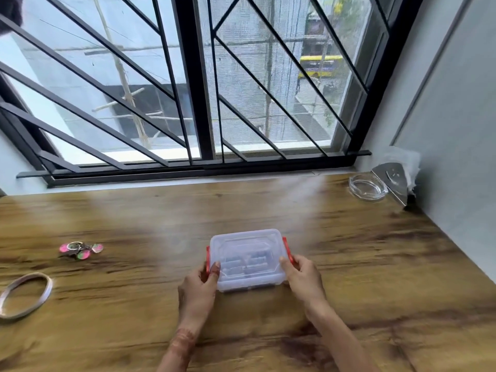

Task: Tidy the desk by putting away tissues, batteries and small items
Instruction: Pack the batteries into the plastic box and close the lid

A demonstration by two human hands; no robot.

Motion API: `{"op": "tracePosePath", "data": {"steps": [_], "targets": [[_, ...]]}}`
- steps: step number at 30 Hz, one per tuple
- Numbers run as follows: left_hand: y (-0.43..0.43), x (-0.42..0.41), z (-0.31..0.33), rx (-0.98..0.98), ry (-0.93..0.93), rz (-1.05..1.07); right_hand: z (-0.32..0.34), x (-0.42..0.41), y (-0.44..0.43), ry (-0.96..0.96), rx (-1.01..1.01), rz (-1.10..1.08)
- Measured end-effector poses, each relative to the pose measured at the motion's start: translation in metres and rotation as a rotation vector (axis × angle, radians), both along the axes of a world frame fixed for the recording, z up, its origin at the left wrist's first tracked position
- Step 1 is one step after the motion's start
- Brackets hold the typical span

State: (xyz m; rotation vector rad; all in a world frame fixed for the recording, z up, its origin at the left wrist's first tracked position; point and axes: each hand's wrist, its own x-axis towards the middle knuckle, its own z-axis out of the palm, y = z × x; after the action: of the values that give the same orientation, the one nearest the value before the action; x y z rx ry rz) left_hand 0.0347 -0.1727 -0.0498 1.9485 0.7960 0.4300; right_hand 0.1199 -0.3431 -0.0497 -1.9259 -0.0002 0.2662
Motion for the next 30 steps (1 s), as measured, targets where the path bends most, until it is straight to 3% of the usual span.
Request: {"op": "tracePosePath", "data": {"steps": [9,17,22,30], "targets": [[-0.024,0.037,0.03,0.032,-0.033,-0.194,0.014,0.011,-0.039,0.042,0.191,-0.146],[-0.097,0.099,0.05,-0.074,-0.139,-0.602,0.033,0.025,-0.128,-0.002,0.339,-0.503],[-0.143,0.123,0.046,-0.008,-0.122,-0.684,0.041,0.042,-0.177,-0.019,0.368,-0.756],[-0.178,0.14,0.031,0.119,-0.088,-0.881,0.035,0.08,-0.217,-0.017,0.576,-1.058]]}}
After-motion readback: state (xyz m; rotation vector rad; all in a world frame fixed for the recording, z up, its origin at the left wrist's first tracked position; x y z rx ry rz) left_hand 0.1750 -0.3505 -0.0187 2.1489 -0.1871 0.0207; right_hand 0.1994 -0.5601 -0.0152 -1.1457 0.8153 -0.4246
